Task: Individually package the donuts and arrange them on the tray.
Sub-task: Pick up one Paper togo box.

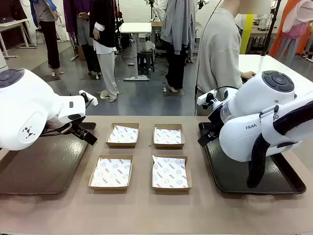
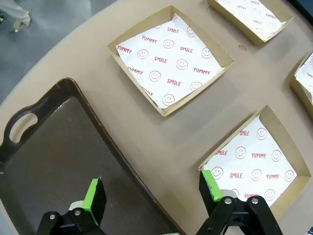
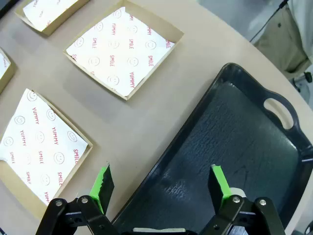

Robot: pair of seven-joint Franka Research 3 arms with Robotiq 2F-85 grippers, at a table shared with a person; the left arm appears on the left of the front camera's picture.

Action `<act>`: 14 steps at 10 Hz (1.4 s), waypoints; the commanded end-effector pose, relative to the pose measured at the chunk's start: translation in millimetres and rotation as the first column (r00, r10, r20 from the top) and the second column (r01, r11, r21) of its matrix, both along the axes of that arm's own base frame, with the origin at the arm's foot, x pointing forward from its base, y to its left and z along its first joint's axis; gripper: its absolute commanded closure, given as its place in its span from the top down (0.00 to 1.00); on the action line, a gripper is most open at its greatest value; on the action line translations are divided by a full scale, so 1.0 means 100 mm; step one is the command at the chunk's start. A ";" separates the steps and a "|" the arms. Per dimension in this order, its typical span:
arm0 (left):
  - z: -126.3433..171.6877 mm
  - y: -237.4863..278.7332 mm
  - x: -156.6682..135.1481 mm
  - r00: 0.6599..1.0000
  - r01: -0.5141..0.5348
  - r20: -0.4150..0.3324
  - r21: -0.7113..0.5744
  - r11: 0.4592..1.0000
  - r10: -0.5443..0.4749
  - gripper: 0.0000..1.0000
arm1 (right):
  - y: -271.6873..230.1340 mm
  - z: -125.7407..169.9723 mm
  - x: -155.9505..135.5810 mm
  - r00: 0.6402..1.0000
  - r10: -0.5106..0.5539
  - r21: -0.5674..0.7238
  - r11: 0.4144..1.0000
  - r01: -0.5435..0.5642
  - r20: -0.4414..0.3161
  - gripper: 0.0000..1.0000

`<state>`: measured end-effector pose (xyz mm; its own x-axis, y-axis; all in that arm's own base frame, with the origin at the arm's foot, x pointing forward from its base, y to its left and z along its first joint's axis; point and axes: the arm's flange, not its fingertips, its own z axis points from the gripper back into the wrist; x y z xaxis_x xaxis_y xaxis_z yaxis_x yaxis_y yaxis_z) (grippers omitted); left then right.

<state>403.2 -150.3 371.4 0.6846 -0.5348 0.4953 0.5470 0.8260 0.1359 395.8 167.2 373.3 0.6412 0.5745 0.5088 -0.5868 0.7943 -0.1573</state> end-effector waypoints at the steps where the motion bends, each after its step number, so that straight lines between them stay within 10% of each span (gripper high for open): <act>1: 0.00 0.00 0.00 1.000 0.000 0.000 0.000 1.000 0.000 1.00 | 0.00 0.00 0.00 1.000 0.000 0.000 1.000 0.000 0.000 1.00; 14: 0.00 0.00 0.00 1.000 0.000 0.000 0.000 1.000 0.000 1.00 | 0.00 0.00 0.00 1.000 0.000 0.000 1.000 0.000 0.000 1.00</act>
